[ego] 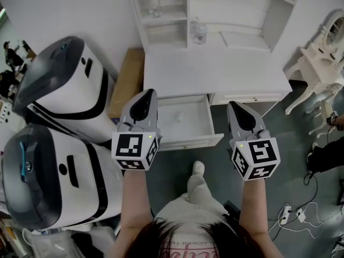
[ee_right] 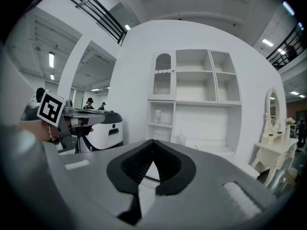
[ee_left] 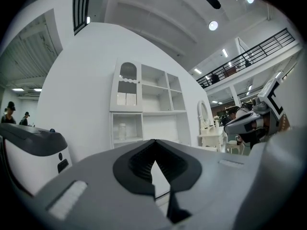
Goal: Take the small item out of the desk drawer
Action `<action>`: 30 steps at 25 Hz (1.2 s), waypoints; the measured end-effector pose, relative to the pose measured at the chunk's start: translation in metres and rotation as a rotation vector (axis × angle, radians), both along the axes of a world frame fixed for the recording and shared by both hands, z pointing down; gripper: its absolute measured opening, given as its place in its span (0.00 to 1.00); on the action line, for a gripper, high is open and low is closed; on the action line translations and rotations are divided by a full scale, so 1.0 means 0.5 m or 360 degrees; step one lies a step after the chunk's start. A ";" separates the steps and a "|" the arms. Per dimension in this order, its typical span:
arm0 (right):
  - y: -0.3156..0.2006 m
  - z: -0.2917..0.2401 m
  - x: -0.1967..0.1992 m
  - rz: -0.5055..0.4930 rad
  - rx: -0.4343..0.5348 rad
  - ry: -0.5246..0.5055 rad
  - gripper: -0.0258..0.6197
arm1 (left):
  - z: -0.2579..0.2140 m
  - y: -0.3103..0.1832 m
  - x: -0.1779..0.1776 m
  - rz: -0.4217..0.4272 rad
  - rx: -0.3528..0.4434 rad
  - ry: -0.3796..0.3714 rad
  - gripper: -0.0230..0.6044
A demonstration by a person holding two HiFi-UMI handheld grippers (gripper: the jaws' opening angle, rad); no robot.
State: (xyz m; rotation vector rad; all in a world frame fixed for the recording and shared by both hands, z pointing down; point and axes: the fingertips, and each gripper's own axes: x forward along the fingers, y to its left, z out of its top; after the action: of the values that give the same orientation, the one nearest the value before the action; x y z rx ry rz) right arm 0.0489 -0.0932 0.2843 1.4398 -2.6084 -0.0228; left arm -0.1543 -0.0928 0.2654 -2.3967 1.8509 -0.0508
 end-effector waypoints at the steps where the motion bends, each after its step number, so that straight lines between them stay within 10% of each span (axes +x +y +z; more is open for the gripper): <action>1: -0.015 0.003 0.001 -0.0002 -0.0005 -0.0001 0.04 | 0.001 -0.015 -0.001 -0.0004 -0.0005 0.0001 0.05; 22: -0.350 0.013 0.025 -0.0113 -0.0078 -0.0018 0.04 | 0.005 -0.321 0.004 -0.0104 -0.0098 0.0010 0.05; 30: -0.417 0.021 0.028 -0.0159 -0.0099 -0.0029 0.04 | 0.017 -0.383 0.014 -0.0132 -0.0134 0.0028 0.21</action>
State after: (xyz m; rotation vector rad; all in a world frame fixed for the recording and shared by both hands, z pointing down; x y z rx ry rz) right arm 0.0631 -0.3018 0.2948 1.2947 -2.6685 0.0593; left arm -0.1474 -0.2843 0.2738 -2.3805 1.9939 -0.1177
